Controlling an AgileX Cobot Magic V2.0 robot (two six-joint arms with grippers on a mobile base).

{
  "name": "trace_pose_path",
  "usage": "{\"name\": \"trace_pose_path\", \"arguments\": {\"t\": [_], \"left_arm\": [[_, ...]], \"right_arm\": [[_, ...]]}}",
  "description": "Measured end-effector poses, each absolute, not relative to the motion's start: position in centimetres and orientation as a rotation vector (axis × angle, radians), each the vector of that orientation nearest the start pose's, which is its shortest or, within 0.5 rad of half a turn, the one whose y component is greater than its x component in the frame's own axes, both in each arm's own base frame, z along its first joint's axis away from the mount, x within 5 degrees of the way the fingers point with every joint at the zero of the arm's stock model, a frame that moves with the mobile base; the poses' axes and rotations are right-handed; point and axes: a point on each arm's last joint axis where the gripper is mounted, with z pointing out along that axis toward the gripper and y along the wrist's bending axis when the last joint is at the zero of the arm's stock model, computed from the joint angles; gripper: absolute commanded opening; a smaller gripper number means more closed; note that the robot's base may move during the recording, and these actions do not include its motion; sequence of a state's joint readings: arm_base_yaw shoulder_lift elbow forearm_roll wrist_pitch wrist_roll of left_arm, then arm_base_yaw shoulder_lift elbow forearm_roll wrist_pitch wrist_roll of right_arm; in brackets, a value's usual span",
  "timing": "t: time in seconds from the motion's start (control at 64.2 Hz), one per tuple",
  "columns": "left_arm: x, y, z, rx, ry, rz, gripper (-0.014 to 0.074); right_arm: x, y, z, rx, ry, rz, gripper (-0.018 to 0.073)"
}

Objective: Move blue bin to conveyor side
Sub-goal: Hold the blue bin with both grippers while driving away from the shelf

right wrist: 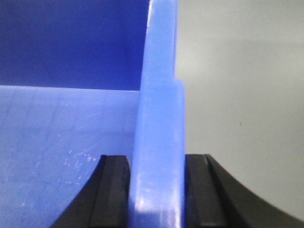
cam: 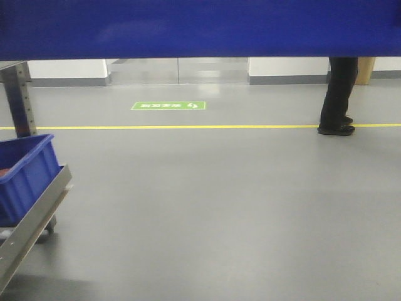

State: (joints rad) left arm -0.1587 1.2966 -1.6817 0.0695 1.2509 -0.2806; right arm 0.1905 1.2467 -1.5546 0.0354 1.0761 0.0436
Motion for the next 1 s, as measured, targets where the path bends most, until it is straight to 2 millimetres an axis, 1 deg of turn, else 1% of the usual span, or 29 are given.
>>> {"name": "trace_pose_path", "arguments": {"t": [0.639, 0.997], "left_arm": [[23.66, -3.18, 47.52, -0.150, 2.345, -0.128, -0.0019], [23.85, -3.18, 47.71, -0.147, 2.315, -0.130, -0.0019]], "right_arm": [[23.54, 4.83, 46.25, -0.163, 2.251, 0.170, -0.0089], [23.58, 4.83, 46.30, -0.163, 2.243, 0.170, -0.0089]]}}
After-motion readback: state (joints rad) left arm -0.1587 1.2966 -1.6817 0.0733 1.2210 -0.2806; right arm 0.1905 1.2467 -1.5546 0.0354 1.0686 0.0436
